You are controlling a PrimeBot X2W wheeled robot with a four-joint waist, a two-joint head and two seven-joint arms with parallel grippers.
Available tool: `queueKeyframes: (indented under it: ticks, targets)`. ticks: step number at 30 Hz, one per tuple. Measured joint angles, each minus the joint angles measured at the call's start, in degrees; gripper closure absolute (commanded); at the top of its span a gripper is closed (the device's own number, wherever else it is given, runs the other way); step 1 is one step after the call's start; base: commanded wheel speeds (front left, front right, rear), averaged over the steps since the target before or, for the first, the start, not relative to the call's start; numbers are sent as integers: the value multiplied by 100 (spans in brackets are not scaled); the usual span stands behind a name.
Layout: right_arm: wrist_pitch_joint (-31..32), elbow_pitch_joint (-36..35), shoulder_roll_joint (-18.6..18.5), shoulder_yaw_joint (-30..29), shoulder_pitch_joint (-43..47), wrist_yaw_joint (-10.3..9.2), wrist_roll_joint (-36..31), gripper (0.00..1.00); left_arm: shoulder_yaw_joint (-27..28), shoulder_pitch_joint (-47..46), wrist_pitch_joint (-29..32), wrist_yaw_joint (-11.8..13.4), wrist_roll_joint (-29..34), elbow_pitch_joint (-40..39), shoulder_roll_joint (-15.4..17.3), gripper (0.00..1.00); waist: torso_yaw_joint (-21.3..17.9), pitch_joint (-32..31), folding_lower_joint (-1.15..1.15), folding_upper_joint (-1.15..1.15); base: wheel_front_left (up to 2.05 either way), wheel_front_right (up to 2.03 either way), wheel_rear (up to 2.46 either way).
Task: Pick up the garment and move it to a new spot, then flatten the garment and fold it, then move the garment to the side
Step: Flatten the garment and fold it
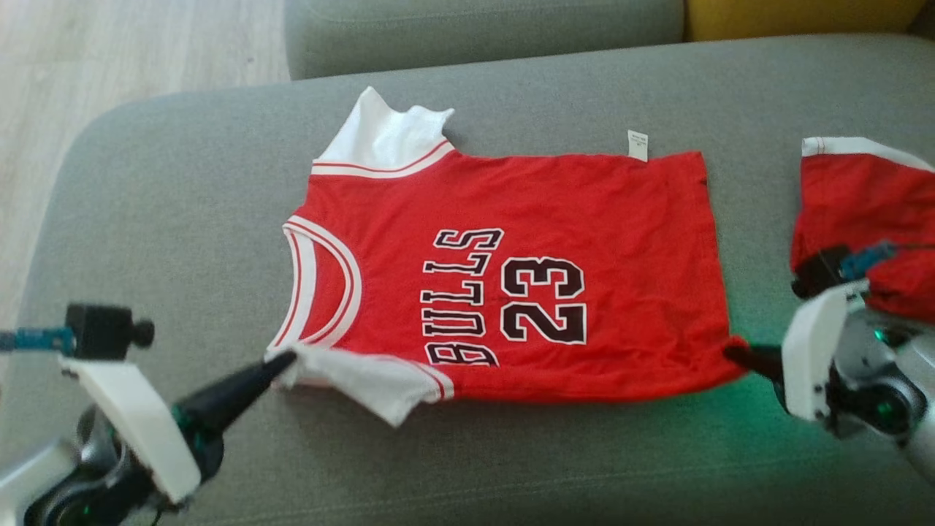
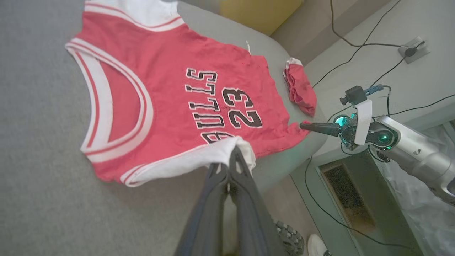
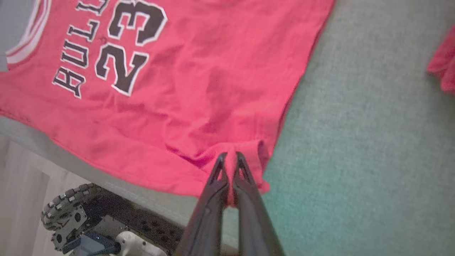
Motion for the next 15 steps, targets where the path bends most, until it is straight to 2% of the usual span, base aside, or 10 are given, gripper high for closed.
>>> queueKeyframes:
  ticks: [1,15]
  targets:
    - [-11,86,145,-109,-123,0,-62,100,32,-152,-92,0,127,120,-103,100,-30,54,0,0,0,0,0]
    - [-503,867,808,-526,-694,0,-532,100,59,-1048,-234,0,650,1213,-909,100,-206,486,0,0,0,0,0]
